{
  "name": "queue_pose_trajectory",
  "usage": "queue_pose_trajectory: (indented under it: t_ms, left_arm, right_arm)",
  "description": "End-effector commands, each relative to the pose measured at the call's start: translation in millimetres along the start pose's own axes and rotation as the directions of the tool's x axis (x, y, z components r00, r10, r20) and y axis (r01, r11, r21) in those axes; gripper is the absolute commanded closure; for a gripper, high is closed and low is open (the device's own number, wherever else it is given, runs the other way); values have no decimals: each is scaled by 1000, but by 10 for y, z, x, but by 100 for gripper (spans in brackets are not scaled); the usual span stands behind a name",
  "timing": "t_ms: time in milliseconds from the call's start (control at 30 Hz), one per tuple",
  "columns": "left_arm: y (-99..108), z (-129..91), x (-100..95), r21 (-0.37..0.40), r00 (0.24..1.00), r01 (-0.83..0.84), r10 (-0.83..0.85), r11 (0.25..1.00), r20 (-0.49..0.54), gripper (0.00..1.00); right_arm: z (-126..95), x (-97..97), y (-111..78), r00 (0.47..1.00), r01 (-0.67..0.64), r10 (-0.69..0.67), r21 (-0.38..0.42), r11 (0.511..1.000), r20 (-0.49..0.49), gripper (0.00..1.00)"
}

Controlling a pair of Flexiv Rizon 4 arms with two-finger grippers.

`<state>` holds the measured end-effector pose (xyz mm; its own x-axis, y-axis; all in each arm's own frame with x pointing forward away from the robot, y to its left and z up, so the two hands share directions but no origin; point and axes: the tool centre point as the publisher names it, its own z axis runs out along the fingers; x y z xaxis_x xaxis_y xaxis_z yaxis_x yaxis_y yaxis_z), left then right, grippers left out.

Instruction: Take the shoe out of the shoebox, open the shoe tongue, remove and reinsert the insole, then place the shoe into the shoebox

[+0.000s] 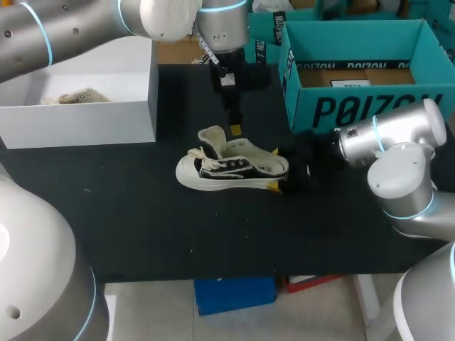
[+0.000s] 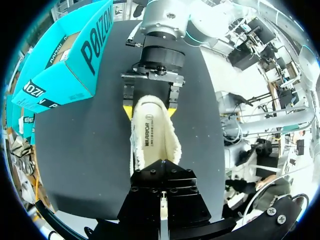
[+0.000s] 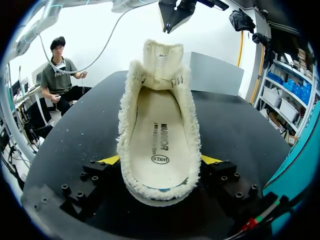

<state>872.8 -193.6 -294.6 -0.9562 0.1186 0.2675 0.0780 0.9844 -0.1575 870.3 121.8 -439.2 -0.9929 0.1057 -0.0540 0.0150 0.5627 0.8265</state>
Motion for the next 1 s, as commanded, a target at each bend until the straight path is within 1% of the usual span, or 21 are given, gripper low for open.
queue_pose_trajectory:
  t_ms: [33,200,433,533,600,1000]
  left_arm:
    - [9,133,-77,14,1000,-9,9,1000,-21,100]
    - [-8,262,-89,15,999,-11,12,1000,-41,100]
    - [-13,391,-84,20,997,-9,11,1000,-71,100]
    - [-23,455,-52,20,996,-11,13,1000,-84,100]
    - [-38,519,-9,5,996,-13,13,1000,-88,100]
    - [-22,734,61,-5,993,-5,4,1000,-119,100]
  right_arm:
    - [26,-8,-19,1000,-2,2,2,1000,2,100]
    - [26,-8,-19,1000,-2,2,2,1000,2,100]
    - [26,-8,-19,1000,-2,2,2,1000,2,100]
    - [26,-8,-19,1000,-2,2,2,1000,2,100]
    - [26,-8,-19,1000,-2,2,2,1000,2,100]
    - [26,-8,-19,1000,-2,2,2,1000,2,100]
